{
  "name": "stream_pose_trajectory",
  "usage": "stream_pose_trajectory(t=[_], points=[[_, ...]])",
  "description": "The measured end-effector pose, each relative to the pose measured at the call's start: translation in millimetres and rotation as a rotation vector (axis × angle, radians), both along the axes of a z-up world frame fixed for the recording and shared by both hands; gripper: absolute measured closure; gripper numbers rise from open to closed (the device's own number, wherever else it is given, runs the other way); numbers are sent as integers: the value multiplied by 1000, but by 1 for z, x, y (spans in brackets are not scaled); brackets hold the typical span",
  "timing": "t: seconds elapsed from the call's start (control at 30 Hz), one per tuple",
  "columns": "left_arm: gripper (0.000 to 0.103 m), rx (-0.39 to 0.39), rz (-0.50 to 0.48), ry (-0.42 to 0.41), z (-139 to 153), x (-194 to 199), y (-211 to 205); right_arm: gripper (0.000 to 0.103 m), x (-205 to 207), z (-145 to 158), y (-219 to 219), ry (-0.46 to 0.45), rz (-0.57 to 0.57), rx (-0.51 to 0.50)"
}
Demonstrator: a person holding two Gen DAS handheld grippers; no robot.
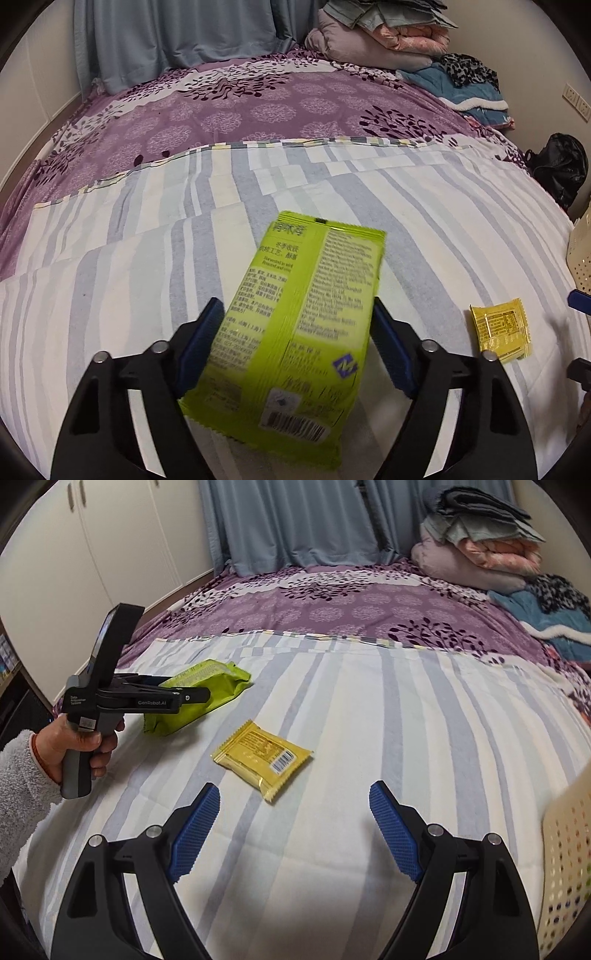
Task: Organize snacks
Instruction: 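Grasp the green cracker pack with the left gripper and lift it, then grasp the yellow biscuit packet with the right gripper while the left gripper holds the green pack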
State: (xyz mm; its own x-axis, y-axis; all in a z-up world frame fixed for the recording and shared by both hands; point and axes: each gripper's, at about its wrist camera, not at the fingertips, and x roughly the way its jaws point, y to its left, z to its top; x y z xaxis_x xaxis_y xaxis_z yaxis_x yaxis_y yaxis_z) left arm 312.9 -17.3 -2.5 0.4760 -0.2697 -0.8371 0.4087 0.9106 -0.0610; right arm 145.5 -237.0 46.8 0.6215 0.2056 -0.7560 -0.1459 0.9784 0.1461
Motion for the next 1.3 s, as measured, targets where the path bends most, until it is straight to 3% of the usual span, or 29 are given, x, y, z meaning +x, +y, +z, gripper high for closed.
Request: stream_pose_trajectory(t=[0.2,0.47,0.73,0.97,1.3], points=[[31,-18,61,-12,8,-6,15,20,38,-9,18,3,125,-8],[32,-35,86,-43,30,-25,31,20,83,-31,35,96,245,42],[32,-39,111,-25,28,-46,38,22,55,-34,50,121,355,12],[32,-4,177,-11,18,-38,40,51,53,-32,44,96,254,-31],[33,22,191,10,4,-20,32,57,52,-34,51,74,215,-116]])
